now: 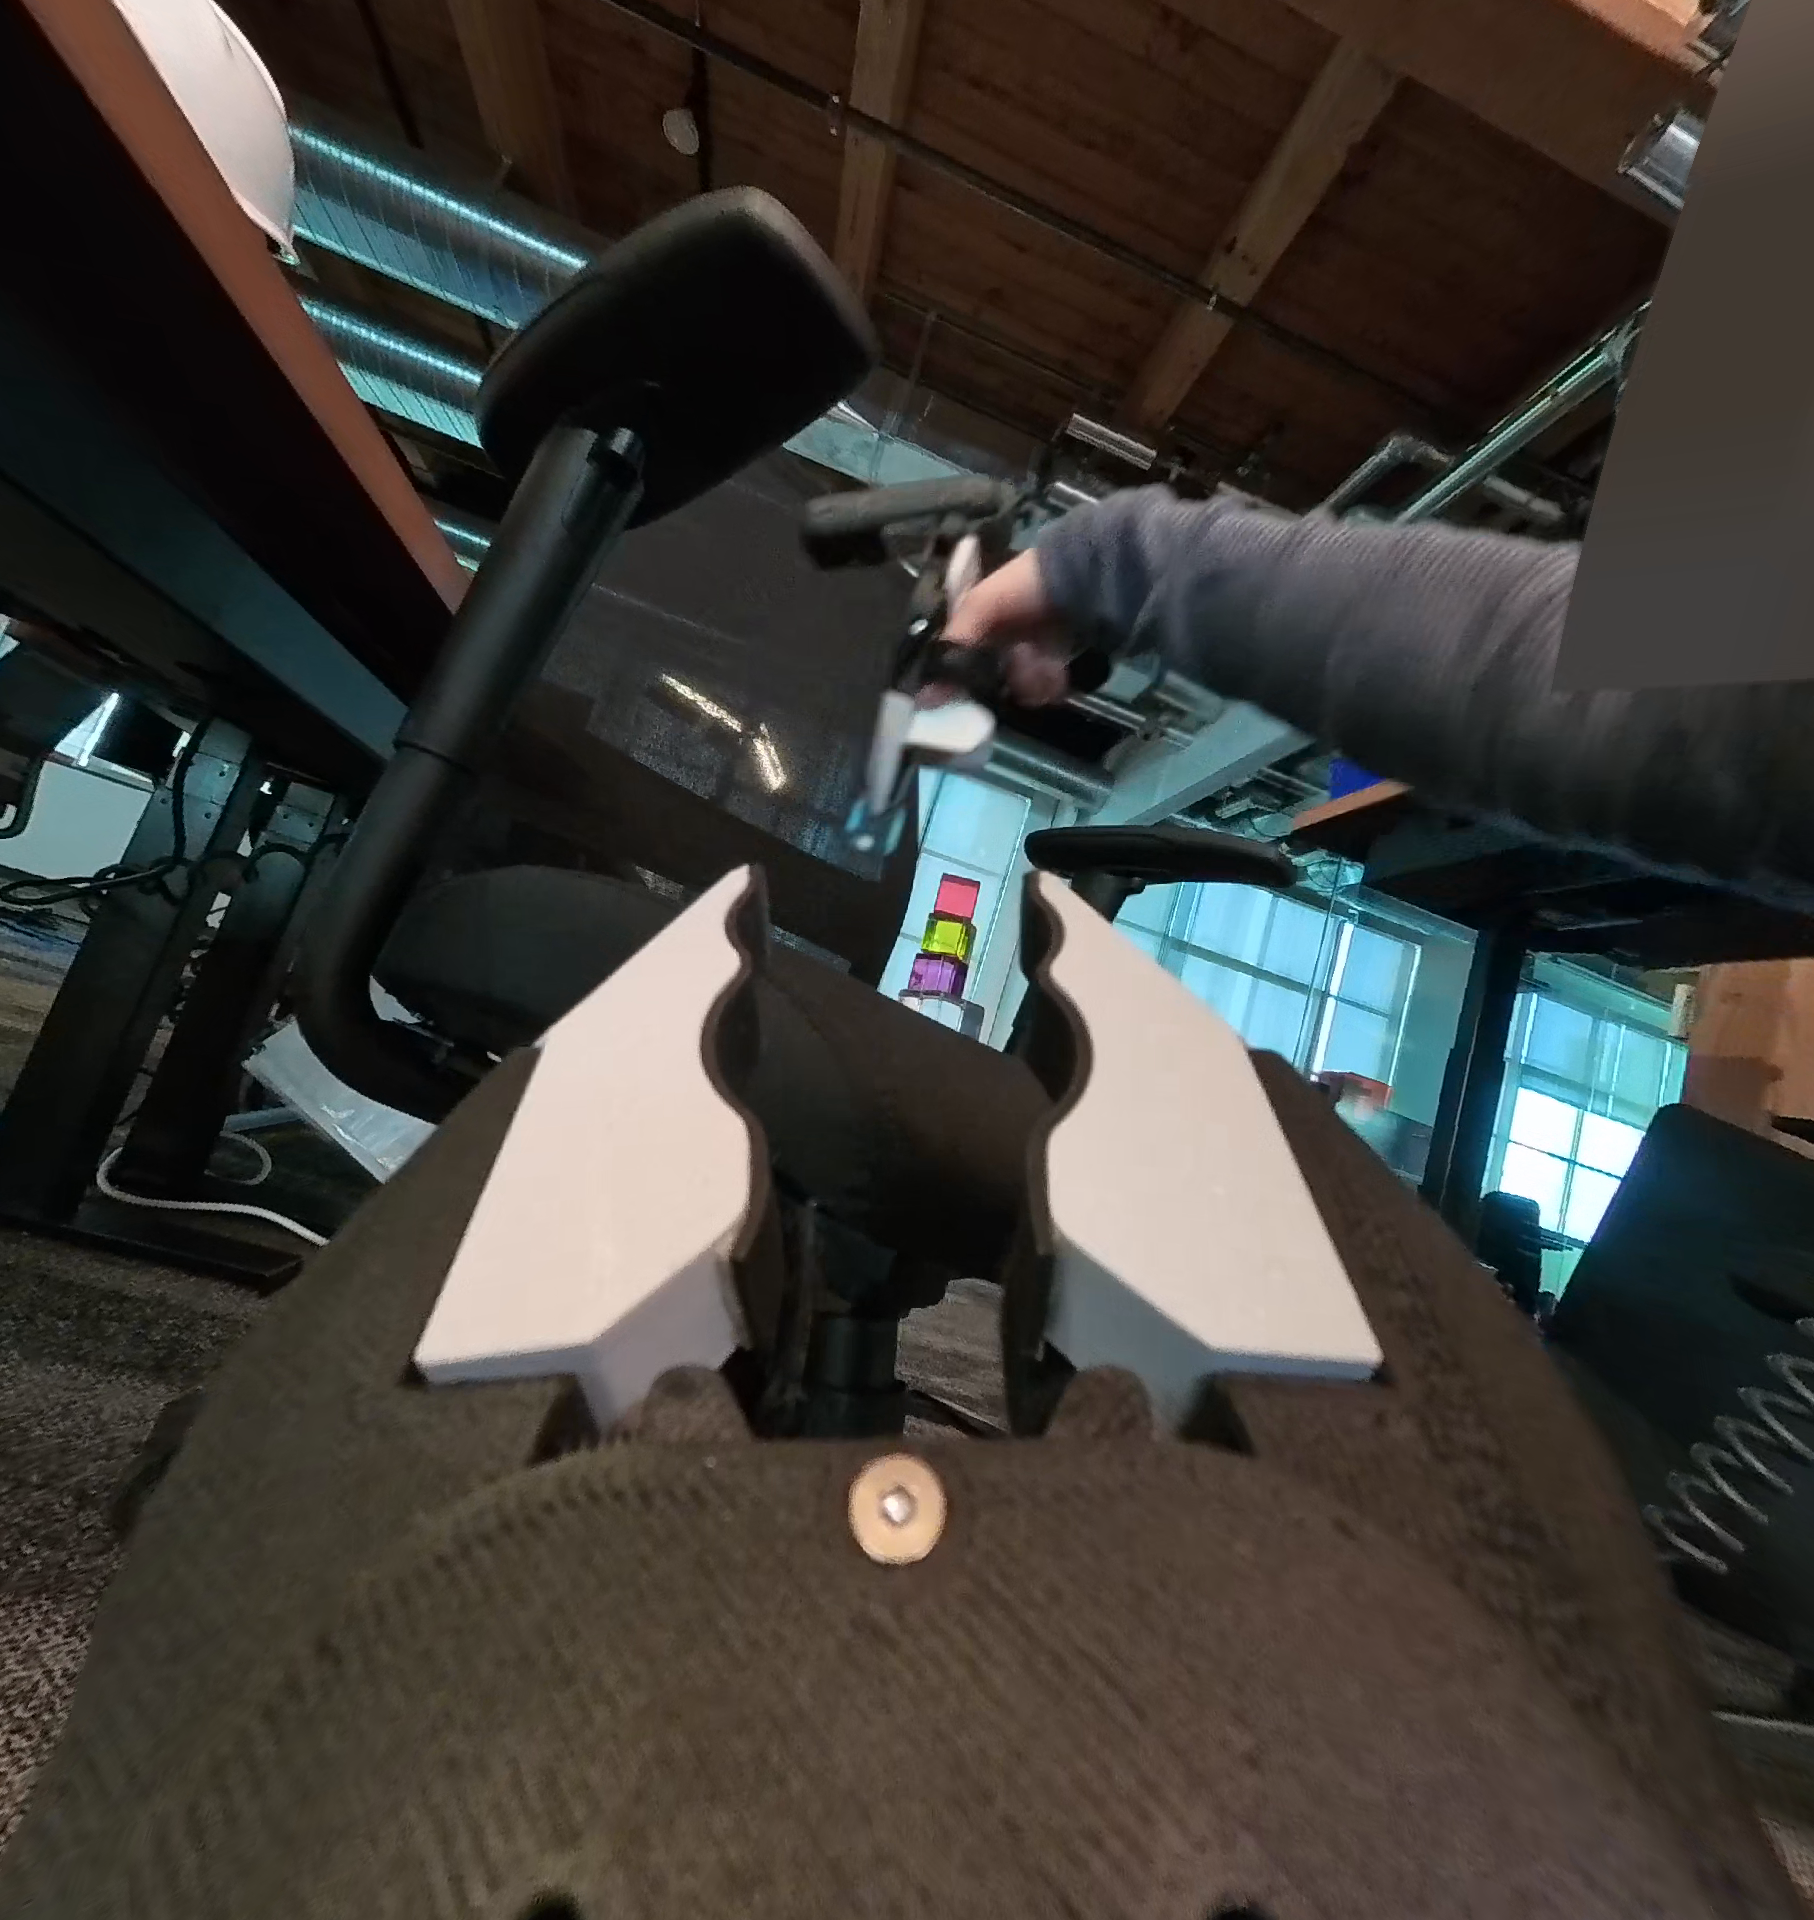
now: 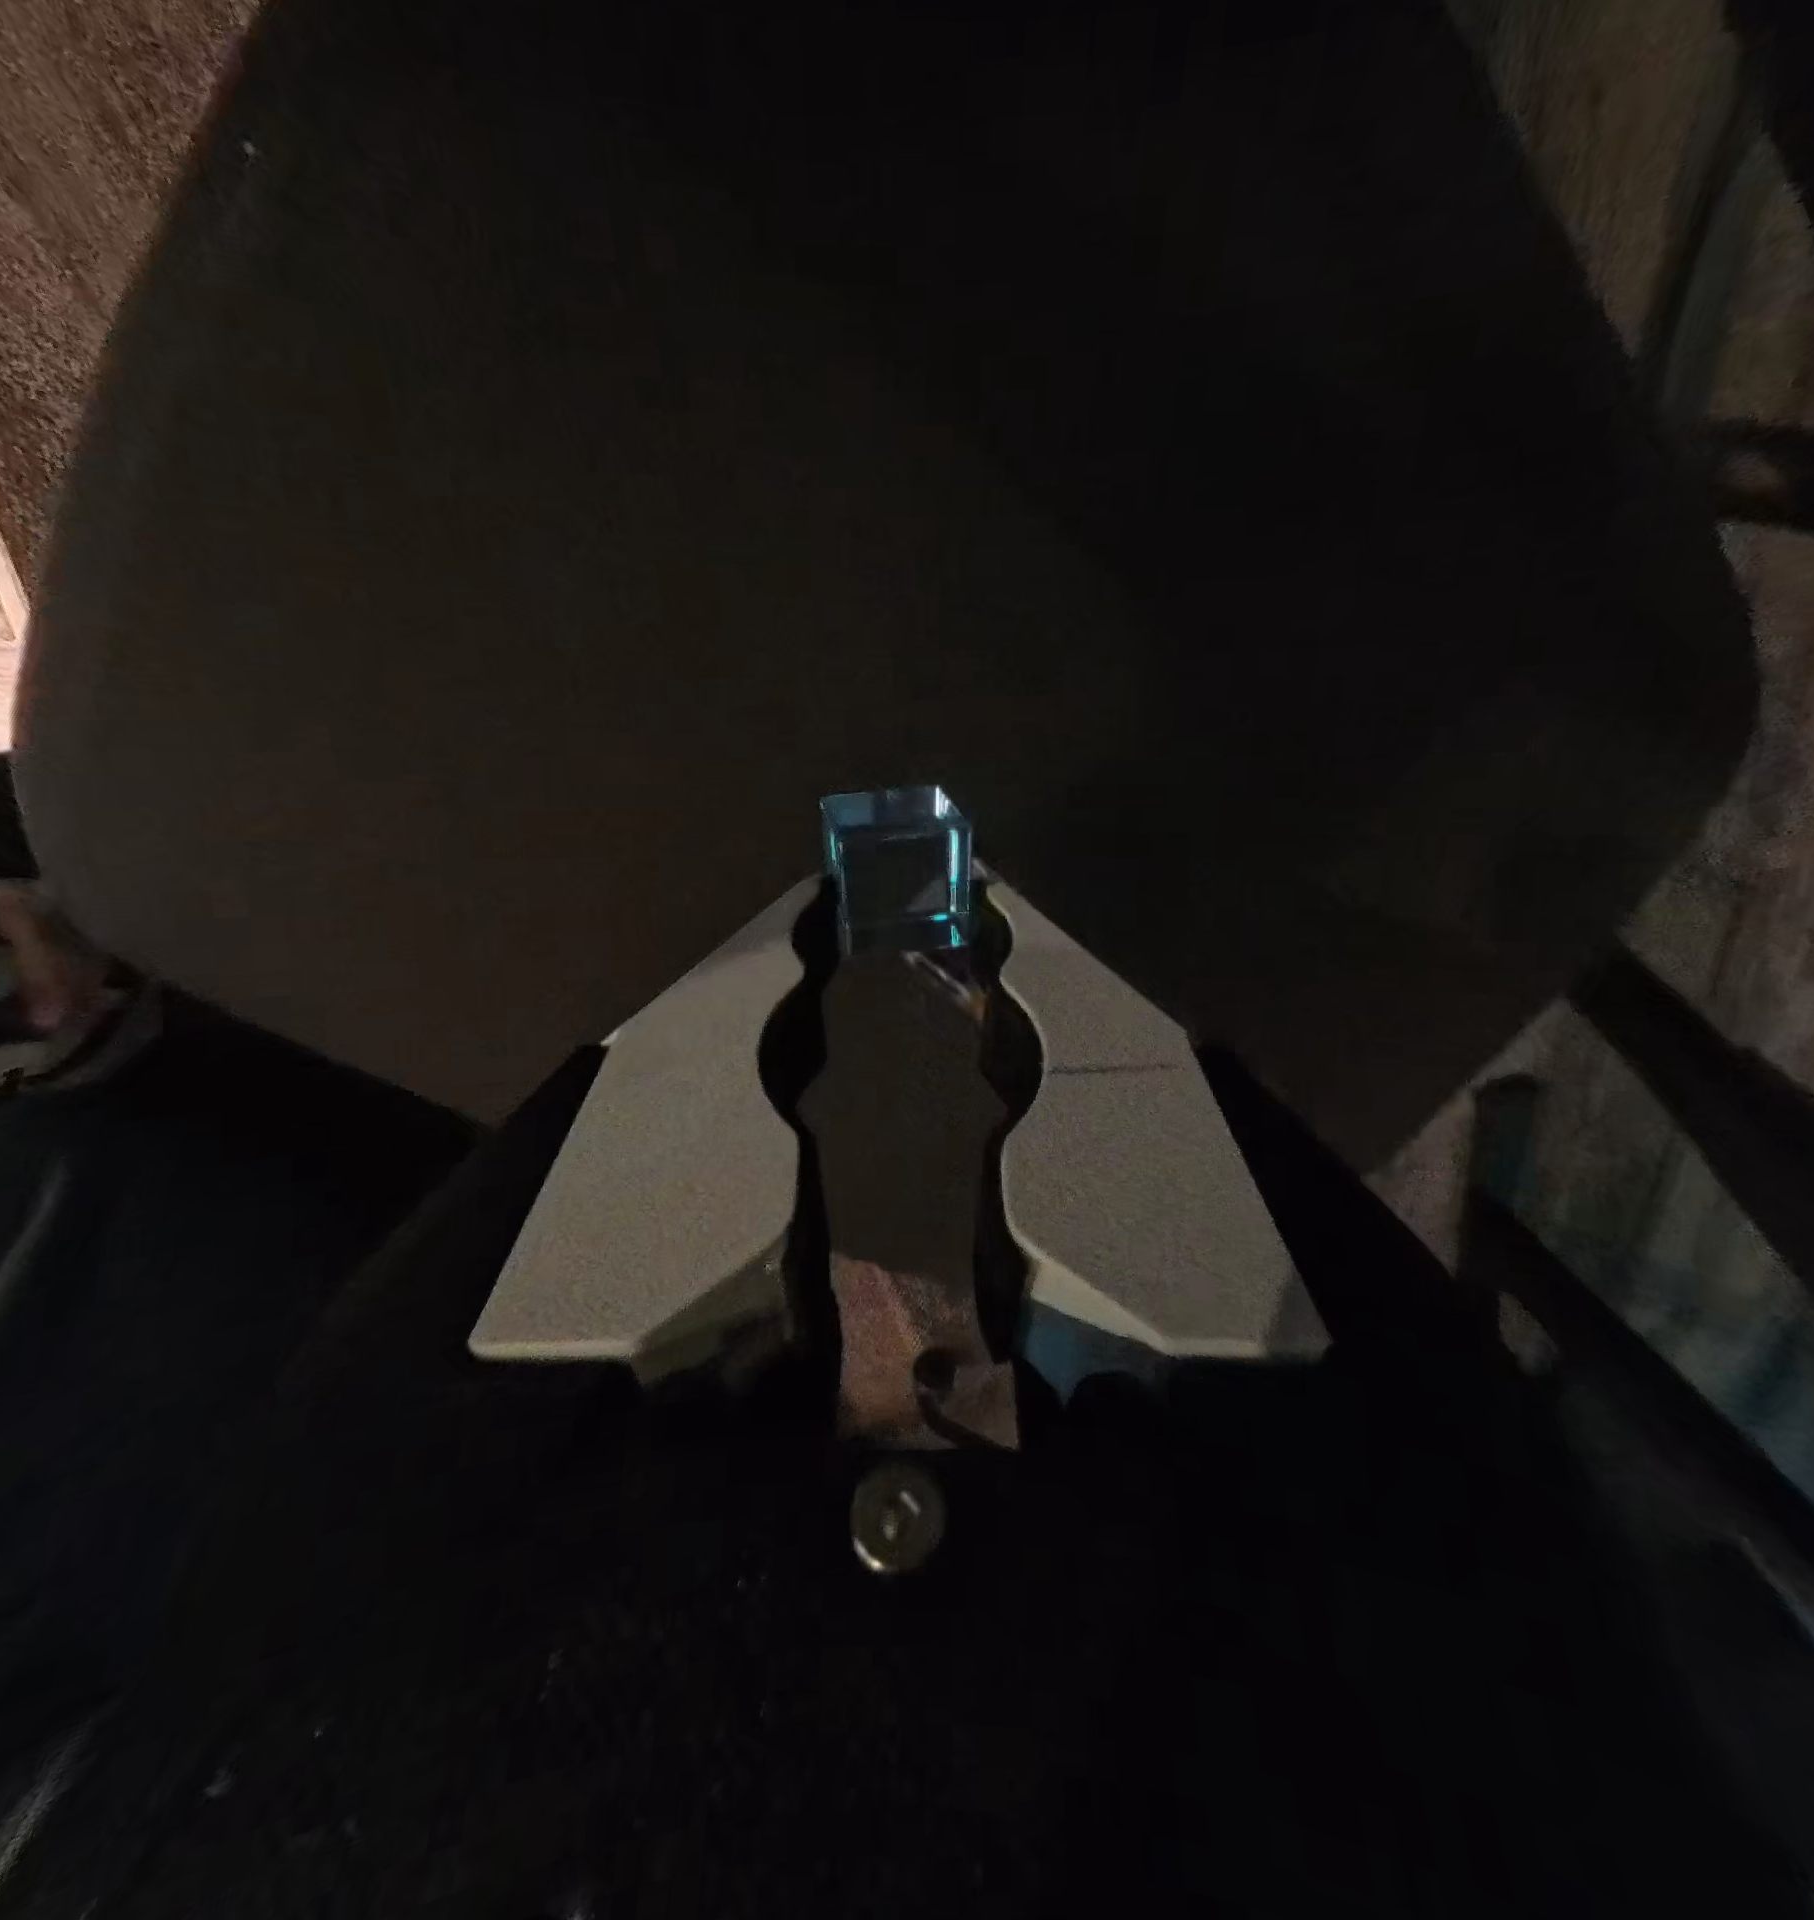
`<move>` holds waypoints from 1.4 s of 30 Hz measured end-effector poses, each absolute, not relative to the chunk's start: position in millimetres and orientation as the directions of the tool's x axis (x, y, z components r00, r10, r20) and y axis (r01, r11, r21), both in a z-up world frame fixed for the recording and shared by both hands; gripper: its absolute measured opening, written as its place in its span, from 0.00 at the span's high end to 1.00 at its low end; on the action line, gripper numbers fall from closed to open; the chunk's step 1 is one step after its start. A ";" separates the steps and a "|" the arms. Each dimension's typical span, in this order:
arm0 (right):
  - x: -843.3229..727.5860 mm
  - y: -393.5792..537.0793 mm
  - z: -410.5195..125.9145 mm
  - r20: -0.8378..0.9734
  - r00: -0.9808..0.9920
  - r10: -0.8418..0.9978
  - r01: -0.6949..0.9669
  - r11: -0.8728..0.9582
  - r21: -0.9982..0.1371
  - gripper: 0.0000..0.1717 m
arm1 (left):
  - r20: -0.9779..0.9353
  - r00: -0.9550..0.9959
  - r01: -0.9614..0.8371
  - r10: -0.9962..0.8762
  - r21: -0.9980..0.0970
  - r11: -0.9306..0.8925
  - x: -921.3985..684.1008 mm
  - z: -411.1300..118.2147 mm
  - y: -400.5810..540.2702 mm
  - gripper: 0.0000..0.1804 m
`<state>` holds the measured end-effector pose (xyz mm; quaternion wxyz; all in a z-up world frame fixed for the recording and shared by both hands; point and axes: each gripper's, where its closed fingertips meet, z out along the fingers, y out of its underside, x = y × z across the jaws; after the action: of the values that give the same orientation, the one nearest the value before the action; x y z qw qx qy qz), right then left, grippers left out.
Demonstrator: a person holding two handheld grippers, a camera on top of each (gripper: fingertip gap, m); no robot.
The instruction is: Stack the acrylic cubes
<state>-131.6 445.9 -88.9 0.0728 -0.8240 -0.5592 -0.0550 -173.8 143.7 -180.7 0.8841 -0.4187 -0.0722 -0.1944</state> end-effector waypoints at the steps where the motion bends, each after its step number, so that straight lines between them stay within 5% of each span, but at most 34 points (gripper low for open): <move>1: -122.6 447.9 -79.4 0.188 0.385 0.904 0.923 -0.380 -0.062 0.86 | 0.288 0.915 0.402 -0.282 -0.713 0.574 -173.0 -180.7 143.7 0.74; 8: -71.0 454.2 -65.2 0.203 0.464 0.862 0.880 -0.474 0.002 0.86 | 0.286 0.917 0.398 -0.278 -0.710 0.582 -174.8 -179.6 140.8 0.74; 29: -71.4 467.8 -81.8 0.189 0.488 0.852 0.872 -0.488 -0.049 0.86 | 0.275 0.921 0.387 -0.275 -0.720 0.576 -171.5 -179.5 141.8 0.73; 35: -102.5 454.2 -55.0 0.252 0.399 0.882 0.901 -0.327 -0.284 0.68 | 0.246 0.945 0.326 -0.214 -0.739 0.590 -180.6 -176.4 138.5 0.68; 39: -129.3 387.2 -28.1 0.393 0.263 0.881 0.782 0.044 -0.621 0.67 | 0.264 0.960 0.260 -0.089 -0.733 0.629 -224.0 -168.6 117.4 0.66; 42: -117.1 293.4 -29.4 0.575 0.188 0.796 0.516 0.419 -0.747 0.67 | 0.303 0.950 0.190 0.074 -0.748 0.636 -272.4 -171.2 94.4 0.66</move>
<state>-117.1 293.4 -29.4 0.5644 -0.5246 -0.6252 0.1242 -272.4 94.4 -171.2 0.8910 -0.4256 -0.1546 -0.0326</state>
